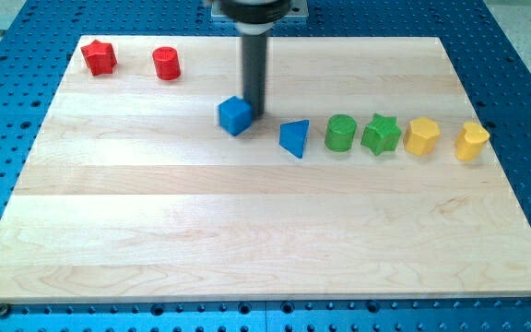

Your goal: Push the blue blocks at the center of the board

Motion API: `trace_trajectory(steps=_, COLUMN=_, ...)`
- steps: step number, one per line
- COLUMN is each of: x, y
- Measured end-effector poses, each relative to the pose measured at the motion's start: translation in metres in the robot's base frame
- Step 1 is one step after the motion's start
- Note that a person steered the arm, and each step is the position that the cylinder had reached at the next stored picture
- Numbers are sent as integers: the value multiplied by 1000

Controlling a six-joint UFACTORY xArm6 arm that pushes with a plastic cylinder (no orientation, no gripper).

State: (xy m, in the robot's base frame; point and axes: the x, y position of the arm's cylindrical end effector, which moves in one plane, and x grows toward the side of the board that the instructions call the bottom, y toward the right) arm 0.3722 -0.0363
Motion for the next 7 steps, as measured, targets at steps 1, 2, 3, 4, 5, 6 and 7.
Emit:
trace_trajectory(steps=1, x=15, y=-20)
trace_trajectory(steps=2, x=-20, y=-44)
trace_trajectory(steps=3, x=21, y=-99)
trace_trajectory(steps=4, x=44, y=-93)
trace_trajectory(steps=5, x=46, y=-43)
trace_trajectory(steps=6, x=44, y=-33)
trace_trajectory(steps=7, x=112, y=-49)
